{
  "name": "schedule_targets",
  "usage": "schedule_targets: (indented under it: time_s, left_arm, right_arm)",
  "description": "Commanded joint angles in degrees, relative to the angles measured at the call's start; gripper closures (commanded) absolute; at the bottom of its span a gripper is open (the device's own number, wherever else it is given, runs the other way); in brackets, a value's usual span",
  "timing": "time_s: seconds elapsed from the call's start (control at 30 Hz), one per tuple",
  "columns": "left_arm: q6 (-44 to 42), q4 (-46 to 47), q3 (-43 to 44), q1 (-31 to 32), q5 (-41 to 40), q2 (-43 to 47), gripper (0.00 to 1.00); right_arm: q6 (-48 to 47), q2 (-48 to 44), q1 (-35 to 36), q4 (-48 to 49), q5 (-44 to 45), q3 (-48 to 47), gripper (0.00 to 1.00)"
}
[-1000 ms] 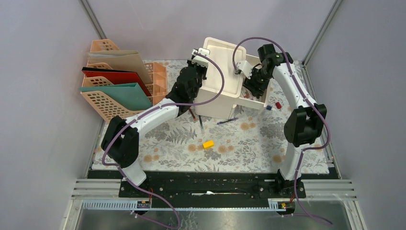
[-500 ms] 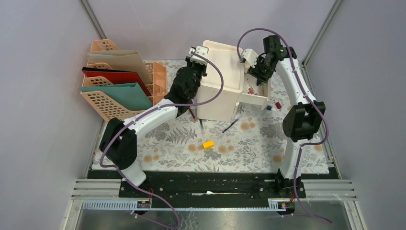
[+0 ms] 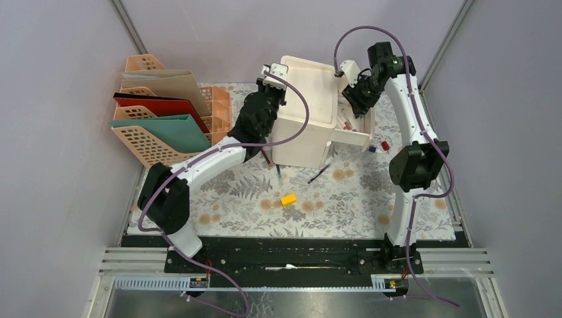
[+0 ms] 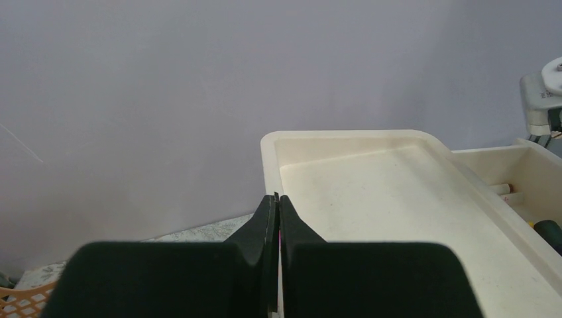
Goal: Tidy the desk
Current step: Pick up the stationery from the drawer.
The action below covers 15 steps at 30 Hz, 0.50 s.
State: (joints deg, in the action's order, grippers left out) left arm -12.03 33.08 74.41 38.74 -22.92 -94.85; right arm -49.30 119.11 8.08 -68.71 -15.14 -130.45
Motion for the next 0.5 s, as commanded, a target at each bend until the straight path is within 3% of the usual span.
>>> schedule_targets:
  time_s: [0.0,0.17,0.47]
  left_arm:
    - [0.7,2.4,1.8,0.1,0.6,2.0,1.00]
    - [1.2,2.1,2.1,0.1,0.4,2.5,1.00]
    - [2.9,1.9,1.3,0.1,-1.3,3.7,1.00]
  right_arm:
    - [9.8,0.8,-0.8,-3.5,-1.0,-2.8,0.49]
    - [22.1,1.7,-0.7,2.3,4.6,-3.4,0.62]
    - [36.2,1.4,2.2,10.0,21.0,1.7,0.62]
